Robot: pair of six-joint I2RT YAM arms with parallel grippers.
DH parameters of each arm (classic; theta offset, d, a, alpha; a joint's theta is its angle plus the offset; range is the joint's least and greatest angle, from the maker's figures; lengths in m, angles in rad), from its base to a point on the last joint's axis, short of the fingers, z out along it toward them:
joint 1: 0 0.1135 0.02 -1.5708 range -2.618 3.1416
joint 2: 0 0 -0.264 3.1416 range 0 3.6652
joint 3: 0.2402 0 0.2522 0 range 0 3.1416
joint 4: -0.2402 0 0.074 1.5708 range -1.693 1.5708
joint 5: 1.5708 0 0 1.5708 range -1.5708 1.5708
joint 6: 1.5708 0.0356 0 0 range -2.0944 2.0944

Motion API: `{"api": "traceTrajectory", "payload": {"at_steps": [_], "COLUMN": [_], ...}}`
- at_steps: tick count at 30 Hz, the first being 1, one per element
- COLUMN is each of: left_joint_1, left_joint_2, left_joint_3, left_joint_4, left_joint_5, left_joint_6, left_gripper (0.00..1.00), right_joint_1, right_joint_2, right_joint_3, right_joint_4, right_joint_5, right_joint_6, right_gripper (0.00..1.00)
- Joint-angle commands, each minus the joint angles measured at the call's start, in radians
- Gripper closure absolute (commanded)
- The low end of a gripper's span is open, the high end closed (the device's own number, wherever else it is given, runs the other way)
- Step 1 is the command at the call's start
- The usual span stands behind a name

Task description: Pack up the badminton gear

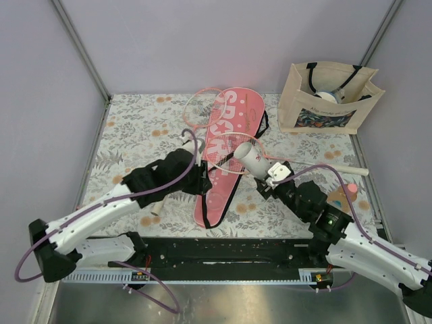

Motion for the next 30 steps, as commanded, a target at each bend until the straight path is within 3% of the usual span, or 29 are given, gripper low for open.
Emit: {"api": "traceTrajectory", "payload": {"at_steps": [1,12,30], "left_joint_1": [-0.002,-0.097,-0.114], "left_joint_2": [0.161,0.510,0.654], "left_joint_3": [-0.014,0.003,-0.015], "left_joint_4": [0.046,0.131,0.176], "left_joint_5": [0.037,0.031,-0.034], "left_joint_6": [0.039,0.034,0.072], "left_gripper": [0.59,0.63,0.70], "right_joint_1": [-0.005,-0.003,-0.003], "right_joint_2": [-0.094,-0.257,-0.280], "right_joint_3": [0.014,-0.006,-0.017], "right_joint_4": [0.092,0.083,0.087], "right_joint_5": [0.119,0.214,0.231], "right_joint_6": [0.020,-0.038,-0.040], "right_gripper": [0.37,0.38,0.38]}}
